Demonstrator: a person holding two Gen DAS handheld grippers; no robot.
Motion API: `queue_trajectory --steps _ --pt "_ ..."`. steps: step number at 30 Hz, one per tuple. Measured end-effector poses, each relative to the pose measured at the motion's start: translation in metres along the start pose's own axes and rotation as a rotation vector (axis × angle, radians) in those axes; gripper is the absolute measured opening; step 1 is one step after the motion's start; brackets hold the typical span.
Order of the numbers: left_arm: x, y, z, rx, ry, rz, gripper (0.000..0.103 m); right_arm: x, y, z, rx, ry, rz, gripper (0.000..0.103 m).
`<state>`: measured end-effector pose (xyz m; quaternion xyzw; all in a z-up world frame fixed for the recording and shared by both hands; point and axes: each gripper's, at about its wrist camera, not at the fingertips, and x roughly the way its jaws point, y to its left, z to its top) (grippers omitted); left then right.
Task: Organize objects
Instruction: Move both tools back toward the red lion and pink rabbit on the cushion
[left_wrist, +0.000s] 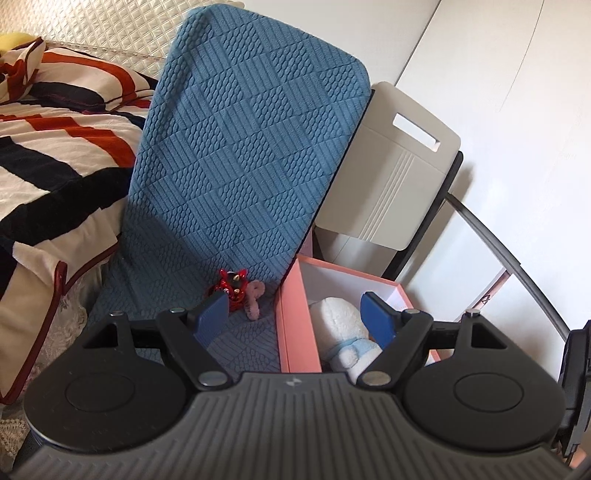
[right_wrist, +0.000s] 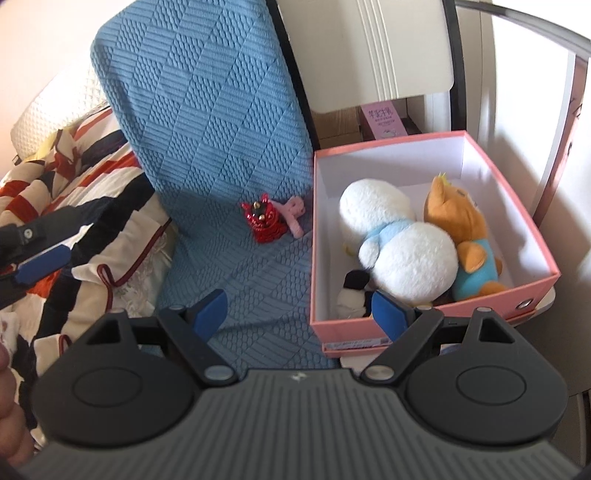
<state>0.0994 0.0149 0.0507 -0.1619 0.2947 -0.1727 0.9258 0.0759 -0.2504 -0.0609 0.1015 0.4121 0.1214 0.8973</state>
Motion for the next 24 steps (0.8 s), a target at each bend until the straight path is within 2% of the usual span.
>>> queue_trajectory --steps 6,10,21,24 --pt "0.004 0.01 -0.001 -0.013 -0.003 0.006 0.082 0.009 0.01 -0.003 -0.022 0.012 0.004 0.087" --pt "0.01 0.015 -0.003 -0.02 -0.006 0.036 0.082 0.014 0.014 -0.004 -0.041 0.007 -0.003 0.087" --pt "0.042 0.009 -0.001 0.029 0.0 0.105 0.082 0.034 0.016 -0.005 -0.057 -0.001 0.046 0.087" --pt "0.054 0.012 0.001 0.029 -0.003 0.105 0.082 0.041 0.014 -0.003 -0.054 -0.003 0.06 0.087"
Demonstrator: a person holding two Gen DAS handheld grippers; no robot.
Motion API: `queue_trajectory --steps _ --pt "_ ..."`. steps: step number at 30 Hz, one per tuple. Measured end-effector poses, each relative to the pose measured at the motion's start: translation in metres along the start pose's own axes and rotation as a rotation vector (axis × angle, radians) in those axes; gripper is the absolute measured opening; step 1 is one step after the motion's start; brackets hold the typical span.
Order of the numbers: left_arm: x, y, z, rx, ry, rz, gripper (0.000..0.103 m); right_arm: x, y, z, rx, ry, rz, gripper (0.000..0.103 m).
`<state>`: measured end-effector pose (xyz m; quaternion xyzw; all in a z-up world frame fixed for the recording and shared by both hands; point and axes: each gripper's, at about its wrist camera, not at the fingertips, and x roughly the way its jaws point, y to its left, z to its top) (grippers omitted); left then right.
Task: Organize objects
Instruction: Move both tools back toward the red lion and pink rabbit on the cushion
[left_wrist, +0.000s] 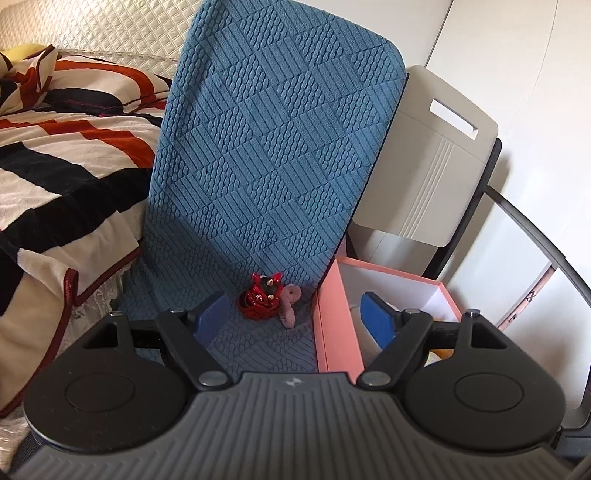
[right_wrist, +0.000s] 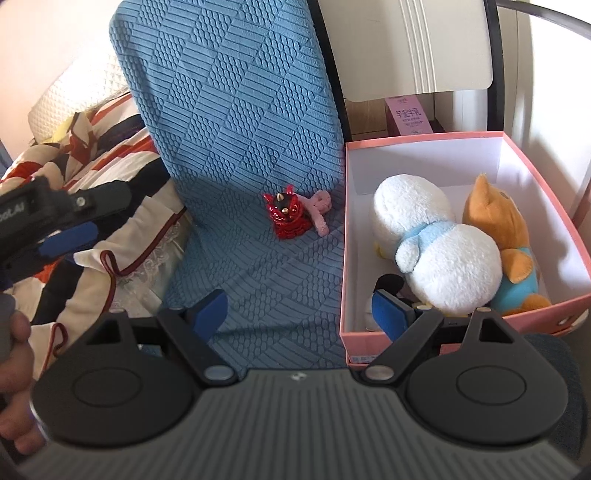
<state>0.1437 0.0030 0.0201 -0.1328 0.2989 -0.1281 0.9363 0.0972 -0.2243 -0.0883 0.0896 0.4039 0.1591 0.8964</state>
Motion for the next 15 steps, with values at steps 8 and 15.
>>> queue_trajectory --steps 8,15 --pt "0.042 0.006 -0.002 0.029 0.03 0.028 0.082 0.022 -0.003 0.001 -0.004 -0.018 0.009 0.087" --pt "0.073 0.014 0.003 0.064 0.061 0.034 0.082 0.046 0.003 0.004 -0.034 -0.059 -0.019 0.086"
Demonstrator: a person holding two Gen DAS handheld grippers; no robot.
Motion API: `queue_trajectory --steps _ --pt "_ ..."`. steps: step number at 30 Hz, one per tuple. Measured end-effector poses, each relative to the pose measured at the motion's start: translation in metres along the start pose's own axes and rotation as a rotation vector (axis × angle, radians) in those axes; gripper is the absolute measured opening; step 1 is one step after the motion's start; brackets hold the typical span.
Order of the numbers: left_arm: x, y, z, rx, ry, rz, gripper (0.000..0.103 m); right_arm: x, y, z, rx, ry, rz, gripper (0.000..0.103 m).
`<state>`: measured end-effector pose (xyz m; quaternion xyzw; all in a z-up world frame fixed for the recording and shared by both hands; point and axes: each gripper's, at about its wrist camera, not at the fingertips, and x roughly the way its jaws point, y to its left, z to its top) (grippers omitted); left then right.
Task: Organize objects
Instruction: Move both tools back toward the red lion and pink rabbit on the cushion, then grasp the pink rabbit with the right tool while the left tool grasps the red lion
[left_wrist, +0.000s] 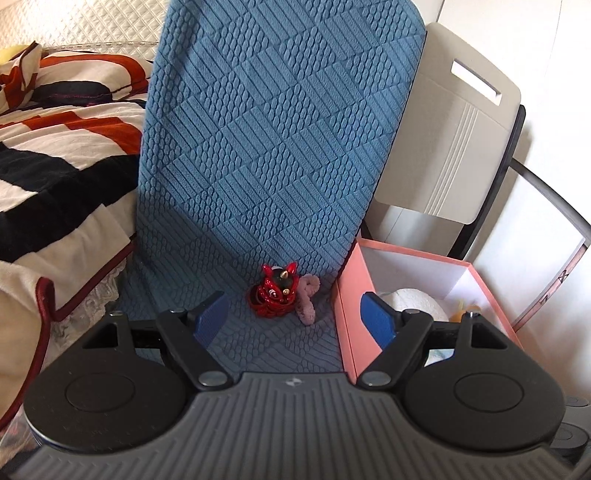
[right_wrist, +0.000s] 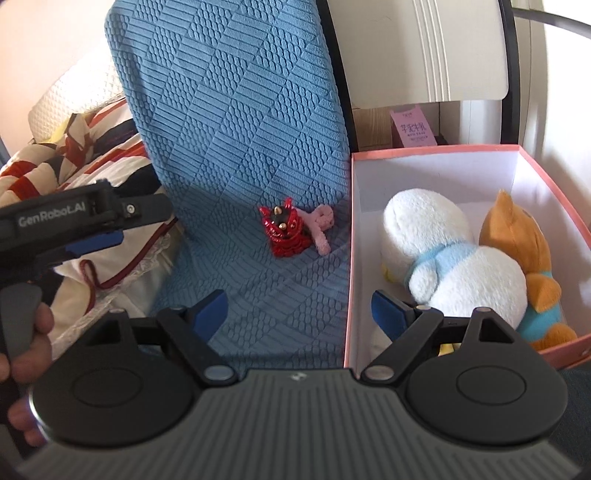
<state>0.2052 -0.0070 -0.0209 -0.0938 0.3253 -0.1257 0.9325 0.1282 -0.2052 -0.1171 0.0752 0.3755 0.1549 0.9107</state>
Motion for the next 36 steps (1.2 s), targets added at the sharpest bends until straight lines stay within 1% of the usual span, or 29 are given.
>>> queue_trajectory --steps 6,8,10,12,15,17,18,19,20,22,23,25,30,36 --pt "0.017 -0.008 0.013 0.026 -0.004 -0.03 0.082 0.016 0.004 0.004 -0.017 -0.017 -0.01 0.085" --pt "0.023 -0.012 0.019 0.033 -0.013 -0.053 0.082 0.019 0.007 0.004 -0.033 -0.025 -0.01 0.078" --pt "0.03 -0.016 0.024 0.048 -0.022 -0.084 0.082 0.021 0.01 0.005 -0.047 -0.033 -0.019 0.075" --pt "0.043 -0.015 0.028 0.045 -0.008 -0.094 0.082 0.024 0.014 0.005 -0.064 -0.046 -0.026 0.071" --pt "0.067 -0.007 0.033 0.041 0.03 -0.097 0.082 0.034 0.021 0.003 -0.087 -0.055 -0.032 0.06" --pt "0.085 -0.001 0.037 0.048 0.065 -0.084 0.082 0.045 0.025 0.003 -0.098 -0.046 -0.049 0.045" --pt "0.093 0.002 0.038 0.05 0.072 -0.088 0.082 0.051 0.027 0.004 -0.103 -0.043 -0.056 0.042" --pt "0.101 0.005 0.038 0.047 0.08 -0.092 0.082 0.058 0.029 0.004 -0.11 -0.042 -0.061 0.036" --pt "0.11 0.009 0.04 0.04 0.093 -0.092 0.082 0.064 0.031 0.004 -0.119 -0.041 -0.07 0.032" --pt "0.126 0.017 0.041 0.021 0.123 -0.081 0.082 0.078 0.032 0.005 -0.128 -0.033 -0.09 0.03" --pt "0.133 0.021 0.041 0.015 0.132 -0.078 0.082 0.085 0.032 0.005 -0.128 -0.024 -0.09 0.027" --pt "0.146 0.027 0.041 0.008 0.148 -0.074 0.082 0.097 0.031 0.006 -0.129 -0.009 -0.083 0.025" --pt "0.171 0.04 0.035 -0.016 0.191 -0.062 0.082 0.123 0.032 0.007 -0.161 -0.001 -0.102 0.025" --pt "0.191 0.046 0.029 -0.017 0.219 -0.058 0.082 0.144 0.03 0.007 -0.168 0.021 -0.111 0.025"
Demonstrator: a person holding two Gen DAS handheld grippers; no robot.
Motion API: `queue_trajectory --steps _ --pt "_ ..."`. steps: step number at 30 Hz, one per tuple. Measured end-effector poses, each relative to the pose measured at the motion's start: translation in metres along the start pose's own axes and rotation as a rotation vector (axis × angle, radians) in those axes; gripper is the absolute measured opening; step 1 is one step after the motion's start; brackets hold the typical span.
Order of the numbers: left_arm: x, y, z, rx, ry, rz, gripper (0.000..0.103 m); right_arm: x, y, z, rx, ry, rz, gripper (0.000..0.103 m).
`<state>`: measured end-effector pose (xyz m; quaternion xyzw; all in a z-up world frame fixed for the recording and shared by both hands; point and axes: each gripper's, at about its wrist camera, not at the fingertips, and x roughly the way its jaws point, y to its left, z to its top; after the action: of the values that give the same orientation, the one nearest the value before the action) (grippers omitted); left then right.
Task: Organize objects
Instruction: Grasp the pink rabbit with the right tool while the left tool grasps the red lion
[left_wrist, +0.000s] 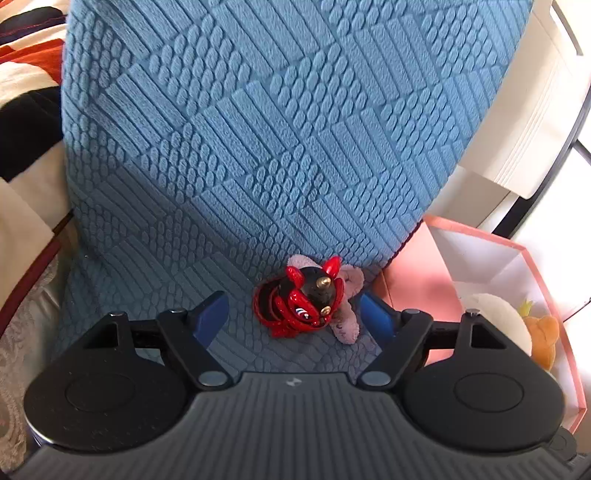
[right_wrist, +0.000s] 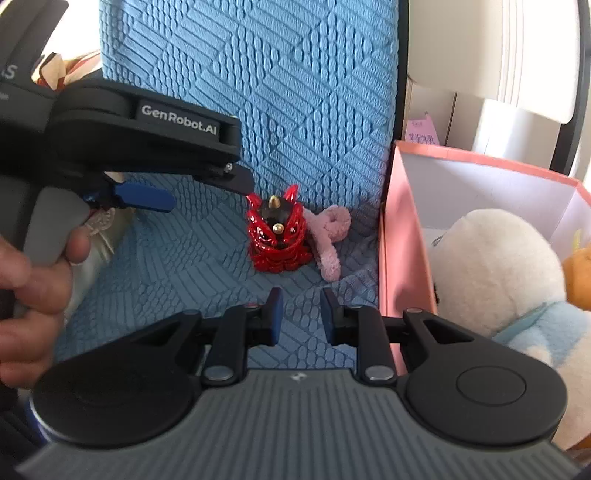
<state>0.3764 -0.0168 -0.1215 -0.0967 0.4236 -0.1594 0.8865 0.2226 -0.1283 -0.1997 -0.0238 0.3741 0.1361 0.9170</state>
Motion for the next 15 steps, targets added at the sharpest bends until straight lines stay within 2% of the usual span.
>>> queue_trajectory --steps 8,11,15 --pt "0.024 0.009 0.009 -0.001 0.009 -0.007 0.082 0.021 -0.002 0.004 0.01 0.007 -0.034 0.026" --pt "0.034 0.003 0.011 0.026 0.011 0.001 0.082 0.022 0.004 0.003 -0.012 -0.039 -0.04 0.026" --pt "0.047 0.004 0.013 0.053 0.025 0.004 0.081 0.033 0.004 0.002 -0.004 -0.015 -0.072 0.026"
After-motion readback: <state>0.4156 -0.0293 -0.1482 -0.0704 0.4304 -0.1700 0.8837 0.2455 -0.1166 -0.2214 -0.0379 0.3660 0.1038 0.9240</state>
